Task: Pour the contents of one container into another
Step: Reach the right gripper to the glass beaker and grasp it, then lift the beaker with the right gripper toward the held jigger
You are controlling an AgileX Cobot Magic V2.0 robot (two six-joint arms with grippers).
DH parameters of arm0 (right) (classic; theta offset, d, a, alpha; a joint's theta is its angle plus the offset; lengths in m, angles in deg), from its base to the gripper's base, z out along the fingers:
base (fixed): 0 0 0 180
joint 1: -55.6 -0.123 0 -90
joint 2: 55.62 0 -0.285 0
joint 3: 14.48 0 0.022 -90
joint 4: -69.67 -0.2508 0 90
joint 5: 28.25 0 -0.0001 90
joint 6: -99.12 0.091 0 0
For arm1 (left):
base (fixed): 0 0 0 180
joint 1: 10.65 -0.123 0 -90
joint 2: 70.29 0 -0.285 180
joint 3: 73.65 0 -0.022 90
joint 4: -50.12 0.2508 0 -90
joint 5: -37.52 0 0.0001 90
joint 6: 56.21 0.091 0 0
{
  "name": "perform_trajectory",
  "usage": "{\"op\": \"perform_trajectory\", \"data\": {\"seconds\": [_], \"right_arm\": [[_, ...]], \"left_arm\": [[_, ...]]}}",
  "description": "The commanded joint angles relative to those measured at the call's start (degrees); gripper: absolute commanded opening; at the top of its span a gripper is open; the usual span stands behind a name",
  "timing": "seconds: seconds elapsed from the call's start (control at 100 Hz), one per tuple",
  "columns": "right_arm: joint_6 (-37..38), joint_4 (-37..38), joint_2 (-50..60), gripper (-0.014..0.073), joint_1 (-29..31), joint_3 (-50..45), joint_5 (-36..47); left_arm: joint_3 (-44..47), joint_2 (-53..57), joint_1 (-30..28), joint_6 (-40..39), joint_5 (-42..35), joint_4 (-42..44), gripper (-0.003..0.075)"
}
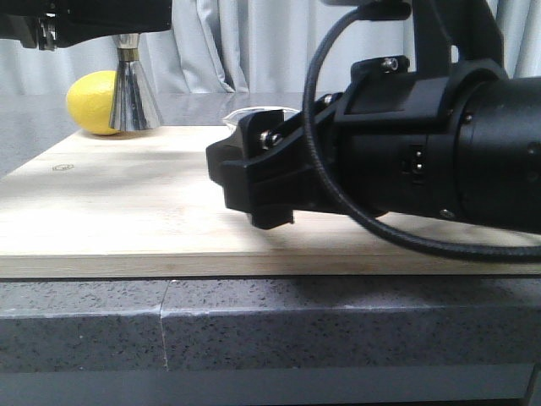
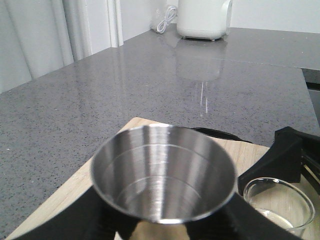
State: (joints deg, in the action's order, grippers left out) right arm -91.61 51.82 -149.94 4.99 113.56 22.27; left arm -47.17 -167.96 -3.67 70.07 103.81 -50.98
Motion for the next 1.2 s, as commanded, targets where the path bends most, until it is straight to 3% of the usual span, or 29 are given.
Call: {"op": "perform_trajectory", "data": {"seconds": [0.0, 0.1, 0.23, 0.54, 0.68, 0.81, 0.95, 1.19], "right_arm": [[0.02, 1.42, 1.38, 0.0422, -0.11, 1.35, 5.04], [0.02, 1.46, 1.38, 0.0337, -0.11, 1.35, 5.04], [0.02, 1.46, 1.38, 0.0292, -0.11, 1.35, 5.04], [-0.09, -0.81, 3.42, 0.0292, 0.0, 1.46, 4.9], [-0.09, -1.69, 8.69, 0.0292, 2.93, 1.59, 2.82], [-0.09, -1.69, 15.02, 0.0292, 7.48, 5.12, -6.81], [-0.09, 0.41, 19.78, 0.0292, 12.87, 12.91, -23.25], [-0.09, 11.4, 18.19, 0.0292, 15.84, 31.68, -53.54]], "left_arm": [[-1.48, 2.44, 0.57, -0.73, 5.09, -5.69, 0.0291], [-1.48, 2.44, 0.57, -0.73, 5.09, -5.69, 0.0291], [-1.48, 2.44, 0.57, -0.73, 5.09, -5.69, 0.0291], [-1.48, 2.44, 0.57, -0.73, 5.09, -5.69, 0.0291], [-1.48, 2.44, 0.57, -0.73, 5.09, -5.69, 0.0291], [-1.48, 2.44, 0.57, -0.73, 5.09, -5.69, 0.0291], [-1.48, 2.44, 0.57, -0.73, 5.09, -5.69, 0.0291], [-1.48, 2.44, 0.57, -0.73, 5.09, -5.69, 0.0291]]}}
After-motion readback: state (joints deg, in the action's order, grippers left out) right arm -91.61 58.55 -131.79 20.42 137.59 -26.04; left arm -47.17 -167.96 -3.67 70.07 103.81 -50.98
